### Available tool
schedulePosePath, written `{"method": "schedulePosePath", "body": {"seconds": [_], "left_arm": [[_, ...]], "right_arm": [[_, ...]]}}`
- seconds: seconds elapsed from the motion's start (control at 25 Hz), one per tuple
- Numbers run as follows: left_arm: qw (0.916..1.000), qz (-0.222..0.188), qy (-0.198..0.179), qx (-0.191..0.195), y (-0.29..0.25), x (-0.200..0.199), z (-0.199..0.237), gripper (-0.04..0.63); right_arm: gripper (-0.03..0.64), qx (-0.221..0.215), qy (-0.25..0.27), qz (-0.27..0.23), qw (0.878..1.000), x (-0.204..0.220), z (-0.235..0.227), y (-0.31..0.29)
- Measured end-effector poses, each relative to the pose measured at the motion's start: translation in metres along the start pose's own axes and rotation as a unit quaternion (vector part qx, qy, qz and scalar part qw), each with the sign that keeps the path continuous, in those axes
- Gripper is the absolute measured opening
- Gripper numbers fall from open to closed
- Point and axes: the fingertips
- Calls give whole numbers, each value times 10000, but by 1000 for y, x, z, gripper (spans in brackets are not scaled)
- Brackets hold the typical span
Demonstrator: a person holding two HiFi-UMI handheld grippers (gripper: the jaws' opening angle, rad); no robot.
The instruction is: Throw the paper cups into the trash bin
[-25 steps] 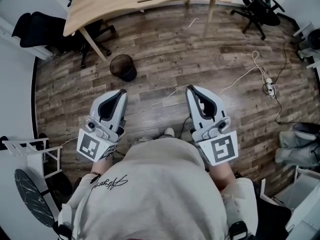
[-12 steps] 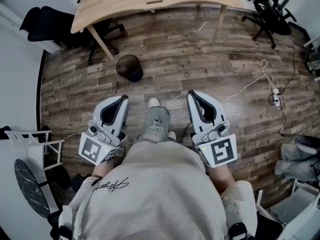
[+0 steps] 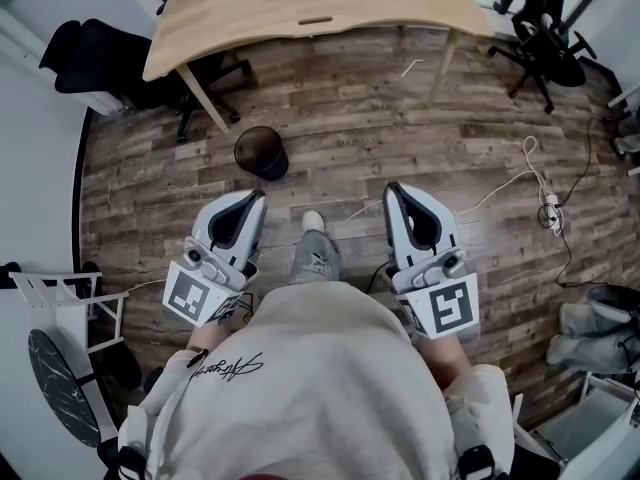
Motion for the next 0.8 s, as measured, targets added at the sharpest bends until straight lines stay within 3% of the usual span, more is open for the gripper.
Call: {"method": "schedulePosePath", "body": {"seconds": [0.8], "left_arm": [[9994, -128, 38, 322, -114, 49, 166, 3]], "right_arm": [[8, 127, 21, 13, 9999, 20, -79, -189]]}}
Point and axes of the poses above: the fingertips, and each gripper's own axes: y backward along the fingers, z to its left, x out of its underside, and after that the axes turned 7 degrees about -y, right-handed
